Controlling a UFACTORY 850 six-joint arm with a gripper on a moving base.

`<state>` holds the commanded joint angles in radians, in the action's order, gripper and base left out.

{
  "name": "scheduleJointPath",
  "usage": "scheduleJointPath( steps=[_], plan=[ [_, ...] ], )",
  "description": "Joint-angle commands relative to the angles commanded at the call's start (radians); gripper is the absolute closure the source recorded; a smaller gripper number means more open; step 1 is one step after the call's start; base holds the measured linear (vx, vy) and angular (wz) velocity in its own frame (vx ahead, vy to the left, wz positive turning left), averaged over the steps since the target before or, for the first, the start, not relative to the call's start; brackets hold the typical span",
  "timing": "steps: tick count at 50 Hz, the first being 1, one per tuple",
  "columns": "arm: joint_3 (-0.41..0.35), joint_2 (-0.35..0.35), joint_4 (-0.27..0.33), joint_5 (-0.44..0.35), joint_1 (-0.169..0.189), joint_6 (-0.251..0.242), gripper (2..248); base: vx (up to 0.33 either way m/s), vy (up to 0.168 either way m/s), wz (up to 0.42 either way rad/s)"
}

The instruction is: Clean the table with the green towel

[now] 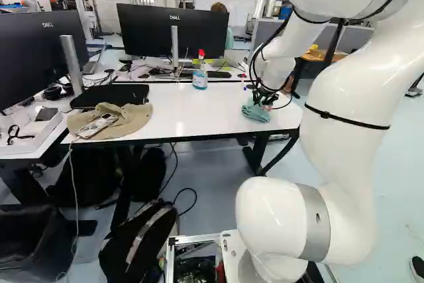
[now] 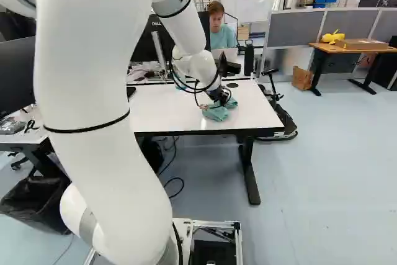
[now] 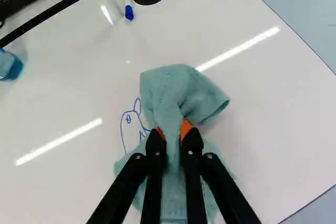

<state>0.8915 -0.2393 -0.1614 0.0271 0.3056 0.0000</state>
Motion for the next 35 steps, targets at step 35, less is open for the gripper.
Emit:
scheduleJointPath(
  steps=[35],
  plan=[
    [0.051,-0.042,0.000,0.000,-0.110,0.000,204,0.000,0.000,0.000]
  ],
)
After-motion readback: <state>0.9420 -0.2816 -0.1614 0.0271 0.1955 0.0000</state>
